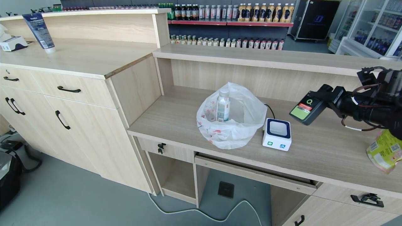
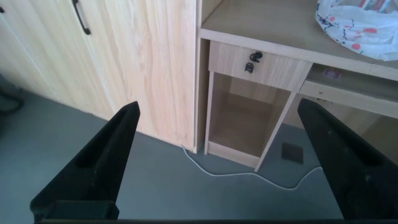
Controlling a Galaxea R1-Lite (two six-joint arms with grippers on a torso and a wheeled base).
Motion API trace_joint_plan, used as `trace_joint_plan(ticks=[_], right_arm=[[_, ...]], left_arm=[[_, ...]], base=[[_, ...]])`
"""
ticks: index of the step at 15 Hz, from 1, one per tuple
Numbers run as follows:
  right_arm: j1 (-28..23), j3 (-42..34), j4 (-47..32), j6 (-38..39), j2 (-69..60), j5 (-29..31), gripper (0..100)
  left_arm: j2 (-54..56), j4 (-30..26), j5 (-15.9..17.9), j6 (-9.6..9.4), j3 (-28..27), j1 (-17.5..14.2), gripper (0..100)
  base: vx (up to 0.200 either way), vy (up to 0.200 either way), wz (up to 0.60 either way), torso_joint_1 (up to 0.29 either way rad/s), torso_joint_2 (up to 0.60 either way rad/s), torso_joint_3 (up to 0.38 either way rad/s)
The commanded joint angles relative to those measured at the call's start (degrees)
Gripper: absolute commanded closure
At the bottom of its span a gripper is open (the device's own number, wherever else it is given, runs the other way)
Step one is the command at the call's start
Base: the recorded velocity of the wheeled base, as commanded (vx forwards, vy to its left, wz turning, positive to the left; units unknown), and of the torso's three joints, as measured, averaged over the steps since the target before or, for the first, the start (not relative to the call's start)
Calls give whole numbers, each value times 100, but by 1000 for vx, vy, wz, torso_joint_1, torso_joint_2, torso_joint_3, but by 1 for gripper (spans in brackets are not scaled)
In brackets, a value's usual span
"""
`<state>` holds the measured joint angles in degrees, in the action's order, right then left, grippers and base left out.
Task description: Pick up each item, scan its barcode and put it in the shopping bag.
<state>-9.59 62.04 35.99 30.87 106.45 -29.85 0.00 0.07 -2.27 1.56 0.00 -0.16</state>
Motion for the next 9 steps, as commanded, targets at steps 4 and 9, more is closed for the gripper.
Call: trace_joint_plan(ticks=[4, 9], right_arm=[[45, -60, 5, 7, 104, -3, 100], [89, -87, 14, -2, 245, -12, 100]], left_arm=[[0, 1, -2, 2, 0, -2, 0], [0, 1, -2, 2, 0, -2, 0]], base=[[0, 0, 0, 0, 0, 0], [0, 0, 0, 0, 0, 0]])
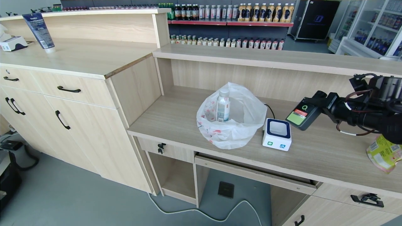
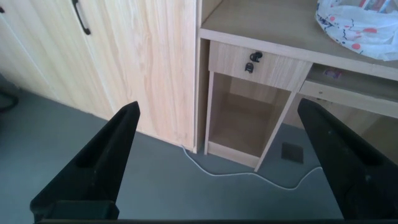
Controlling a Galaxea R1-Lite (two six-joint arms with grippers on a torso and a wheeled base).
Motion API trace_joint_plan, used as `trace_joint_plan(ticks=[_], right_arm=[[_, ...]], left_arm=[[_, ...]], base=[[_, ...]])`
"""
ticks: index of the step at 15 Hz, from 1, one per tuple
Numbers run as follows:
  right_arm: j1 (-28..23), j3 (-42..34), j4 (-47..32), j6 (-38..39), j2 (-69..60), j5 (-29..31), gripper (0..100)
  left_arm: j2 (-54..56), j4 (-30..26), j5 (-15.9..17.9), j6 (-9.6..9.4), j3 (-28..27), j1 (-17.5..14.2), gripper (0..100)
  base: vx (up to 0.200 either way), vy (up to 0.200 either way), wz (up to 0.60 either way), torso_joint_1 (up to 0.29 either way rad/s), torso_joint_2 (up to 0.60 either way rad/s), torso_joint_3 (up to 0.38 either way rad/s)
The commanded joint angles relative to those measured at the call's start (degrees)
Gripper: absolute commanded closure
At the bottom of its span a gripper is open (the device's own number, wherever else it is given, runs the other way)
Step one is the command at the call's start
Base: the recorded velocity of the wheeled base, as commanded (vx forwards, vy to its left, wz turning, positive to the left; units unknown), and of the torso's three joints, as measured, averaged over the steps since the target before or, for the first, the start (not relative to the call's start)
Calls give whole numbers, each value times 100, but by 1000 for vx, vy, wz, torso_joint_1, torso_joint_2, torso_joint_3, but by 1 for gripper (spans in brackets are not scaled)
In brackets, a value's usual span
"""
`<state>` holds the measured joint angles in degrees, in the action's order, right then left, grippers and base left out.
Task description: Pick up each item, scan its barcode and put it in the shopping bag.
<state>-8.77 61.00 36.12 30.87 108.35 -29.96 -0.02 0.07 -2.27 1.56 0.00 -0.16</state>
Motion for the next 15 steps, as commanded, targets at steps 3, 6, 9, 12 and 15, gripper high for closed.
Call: trace_joint_plan(ticks=[3, 6, 9, 12, 15], right_arm=[[59, 26, 0, -90, 125, -27, 100], [68, -9, 0, -177, 160, -27, 100], [68, 8, 0, -186, 195, -27, 100], [68, 43, 0, -301, 222, -27, 100], [384, -97, -272, -2638, -613, 289, 100]], left_arm=[[2, 1, -2, 2, 0, -2, 0], [2, 1, -2, 2, 0, -2, 0], [2, 1, -2, 2, 0, -2, 0], [2, 1, -2, 2, 0, -2, 0], [2, 1, -2, 2, 0, -2, 0]], base=[[0, 0, 0, 0, 0, 0], [0, 0, 0, 0, 0, 0], [0, 0, 0, 0, 0, 0], [0, 0, 0, 0, 0, 0], [0, 0, 0, 0, 0, 0]])
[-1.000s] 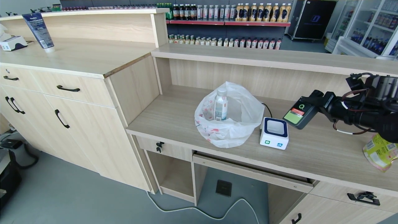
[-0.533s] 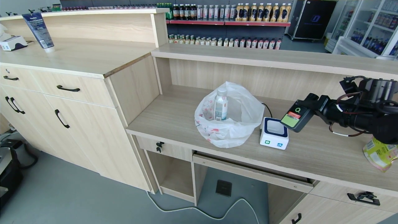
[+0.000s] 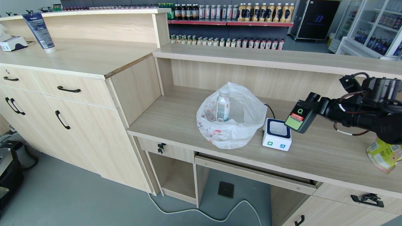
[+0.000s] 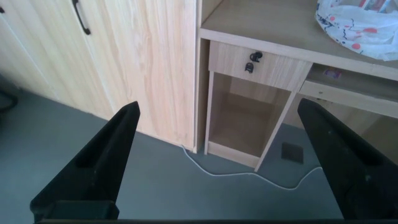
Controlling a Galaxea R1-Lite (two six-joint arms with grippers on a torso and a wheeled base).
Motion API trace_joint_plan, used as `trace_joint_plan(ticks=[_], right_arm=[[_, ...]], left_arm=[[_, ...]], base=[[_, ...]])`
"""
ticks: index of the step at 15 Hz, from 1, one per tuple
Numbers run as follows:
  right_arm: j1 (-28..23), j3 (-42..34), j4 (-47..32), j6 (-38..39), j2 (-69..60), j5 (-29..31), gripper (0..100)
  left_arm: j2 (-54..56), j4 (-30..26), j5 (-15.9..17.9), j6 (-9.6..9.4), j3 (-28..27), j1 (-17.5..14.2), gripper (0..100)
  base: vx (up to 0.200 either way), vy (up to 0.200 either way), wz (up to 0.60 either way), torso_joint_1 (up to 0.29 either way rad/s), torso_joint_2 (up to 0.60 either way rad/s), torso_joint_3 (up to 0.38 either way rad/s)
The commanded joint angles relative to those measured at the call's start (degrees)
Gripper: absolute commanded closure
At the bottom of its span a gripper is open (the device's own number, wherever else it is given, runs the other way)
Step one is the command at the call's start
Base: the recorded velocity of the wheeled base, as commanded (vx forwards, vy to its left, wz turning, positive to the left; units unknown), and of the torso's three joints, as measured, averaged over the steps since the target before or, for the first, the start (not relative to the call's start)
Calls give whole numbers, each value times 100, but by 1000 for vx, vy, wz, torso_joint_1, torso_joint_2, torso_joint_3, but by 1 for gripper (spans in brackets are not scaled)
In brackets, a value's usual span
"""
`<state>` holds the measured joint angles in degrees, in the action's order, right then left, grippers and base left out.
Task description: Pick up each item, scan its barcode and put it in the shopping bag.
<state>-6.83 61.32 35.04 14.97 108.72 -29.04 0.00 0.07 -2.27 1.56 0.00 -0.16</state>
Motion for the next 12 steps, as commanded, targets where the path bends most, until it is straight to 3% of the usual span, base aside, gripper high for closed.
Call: trace_joint_plan(ticks=[1, 2, 3, 7, 9, 12], right_arm=[[190, -217, -656, -2183, -1142, 302, 100], [190, -226, -964, -2675, -1344, 320, 100], [67, -217, -1517, -3712, -1775, 320, 100], [-574, -463, -1298, -5127, -2267, 311, 100], [-627, -551, -920, -5127, -2329, 311, 100], [-785, -727, -955, -5136, -2487, 302, 100]], left_arm=[[0, 1, -2, 2, 0, -2, 0], [0, 1, -2, 2, 0, -2, 0], [0, 1, -2, 2, 0, -2, 0], [0, 1, -2, 2, 0, -2, 0], [0, 1, -2, 2, 0, -2, 0], [0, 1, -2, 2, 0, -2, 0]], base=[[0, 0, 0, 0, 0, 0], [0, 0, 0, 0, 0, 0], [0, 0, 0, 0, 0, 0], [0, 0, 0, 0, 0, 0], [0, 0, 0, 0, 0, 0], [0, 0, 0, 0, 0, 0]])
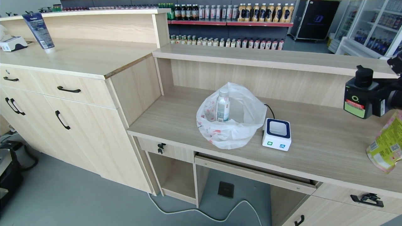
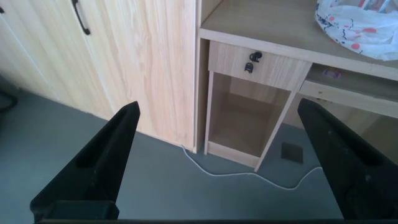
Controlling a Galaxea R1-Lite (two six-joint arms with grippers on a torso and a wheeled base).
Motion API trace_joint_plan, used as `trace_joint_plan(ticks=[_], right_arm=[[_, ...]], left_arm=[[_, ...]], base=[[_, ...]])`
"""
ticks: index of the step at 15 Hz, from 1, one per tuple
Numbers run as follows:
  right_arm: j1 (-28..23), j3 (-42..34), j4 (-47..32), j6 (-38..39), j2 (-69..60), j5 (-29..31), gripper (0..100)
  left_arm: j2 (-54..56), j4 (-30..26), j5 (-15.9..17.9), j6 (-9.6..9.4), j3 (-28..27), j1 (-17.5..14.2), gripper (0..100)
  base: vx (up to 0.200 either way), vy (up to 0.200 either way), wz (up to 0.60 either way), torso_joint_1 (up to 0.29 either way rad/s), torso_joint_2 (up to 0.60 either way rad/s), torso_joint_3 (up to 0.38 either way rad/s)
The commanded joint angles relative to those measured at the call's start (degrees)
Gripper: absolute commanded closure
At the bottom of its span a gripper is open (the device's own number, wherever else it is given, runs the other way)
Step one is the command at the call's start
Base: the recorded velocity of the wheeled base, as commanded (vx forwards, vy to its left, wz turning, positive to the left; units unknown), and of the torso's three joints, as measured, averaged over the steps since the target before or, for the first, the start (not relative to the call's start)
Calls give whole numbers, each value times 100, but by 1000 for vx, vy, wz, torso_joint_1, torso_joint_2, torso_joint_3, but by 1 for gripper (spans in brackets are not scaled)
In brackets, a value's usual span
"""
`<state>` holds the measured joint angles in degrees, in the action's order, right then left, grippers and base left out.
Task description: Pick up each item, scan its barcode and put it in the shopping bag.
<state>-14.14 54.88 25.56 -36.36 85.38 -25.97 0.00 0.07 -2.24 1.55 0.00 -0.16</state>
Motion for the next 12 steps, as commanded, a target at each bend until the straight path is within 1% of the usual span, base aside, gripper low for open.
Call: trace_joint_plan(ticks=[1, 4, 5, 7, 8, 11, 12], right_arm=[[-54, -101, -8, -2, -162, -5, 100], [78, -21, 239, 411, -127, 4, 100], [113, 31, 458, 815, -48, 338, 100], [192, 225, 616, 1246, 154, 839, 100], [192, 277, 669, 1343, 251, 935, 100], [8, 313, 757, 1518, 743, 1059, 100], [-19, 313, 775, 1685, 910, 1059, 100]], left_arm=[[0, 1, -4, 3, 0, -2, 0], [0, 1, -4, 3, 0, -2, 0], [0, 1, -4, 3, 0, -2, 0], [0, 1, -4, 3, 0, -2, 0], [0, 1, -4, 3, 0, -2, 0], [0, 1, -4, 3, 0, -2, 0], [0, 1, -4, 3, 0, -2, 0]], base=[[0, 0, 0, 0, 0, 0], [0, 0, 600, 2, 2, 2], [0, 0, 600, 2, -2, 2], [0, 0, 600, 5, 5, 0], [0, 0, 600, 2, 2, 12], [0, 0, 0, 0, 0, 0], [0, 0, 0, 0, 0, 0]])
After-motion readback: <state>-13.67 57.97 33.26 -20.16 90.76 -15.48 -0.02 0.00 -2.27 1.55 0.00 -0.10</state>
